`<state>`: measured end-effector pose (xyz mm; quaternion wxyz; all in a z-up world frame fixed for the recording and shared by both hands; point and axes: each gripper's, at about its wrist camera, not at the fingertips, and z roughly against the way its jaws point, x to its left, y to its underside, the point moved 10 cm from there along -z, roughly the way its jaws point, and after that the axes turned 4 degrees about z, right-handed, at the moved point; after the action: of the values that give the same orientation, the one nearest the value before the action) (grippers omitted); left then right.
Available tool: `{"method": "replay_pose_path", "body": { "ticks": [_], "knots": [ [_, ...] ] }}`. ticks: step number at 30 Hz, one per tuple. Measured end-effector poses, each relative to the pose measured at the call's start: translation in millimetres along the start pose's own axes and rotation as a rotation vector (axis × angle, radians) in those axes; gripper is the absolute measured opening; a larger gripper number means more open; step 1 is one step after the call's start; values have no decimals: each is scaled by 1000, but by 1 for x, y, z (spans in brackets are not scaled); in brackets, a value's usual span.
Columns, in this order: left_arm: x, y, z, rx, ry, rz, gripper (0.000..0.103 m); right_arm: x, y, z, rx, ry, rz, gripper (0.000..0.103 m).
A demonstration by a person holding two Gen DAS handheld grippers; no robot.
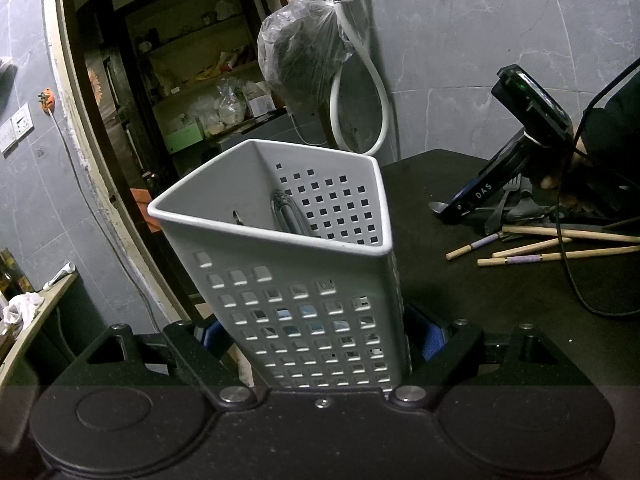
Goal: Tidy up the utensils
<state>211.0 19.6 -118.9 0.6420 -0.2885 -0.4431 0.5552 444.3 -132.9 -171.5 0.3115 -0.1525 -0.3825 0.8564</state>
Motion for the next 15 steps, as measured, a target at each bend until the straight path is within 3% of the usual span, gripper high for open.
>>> {"method": "replay_pose_path", "body": {
  "ticks": [6, 8, 11, 15],
  "knots": [
    [0, 1, 0, 0, 1, 0, 88, 6, -4, -4, 4, -13, 22, 56],
    [0, 0, 0, 1, 0, 1, 88, 5, -6, -6, -7, -11, 15, 56],
    [0, 0, 0, 1, 0, 1, 88, 5, -8, -9, -22, 3, 19, 41],
    [0, 1, -1, 0, 1, 0, 88, 6, -9, -9, -17, 12, 36, 40]
  ]
}}
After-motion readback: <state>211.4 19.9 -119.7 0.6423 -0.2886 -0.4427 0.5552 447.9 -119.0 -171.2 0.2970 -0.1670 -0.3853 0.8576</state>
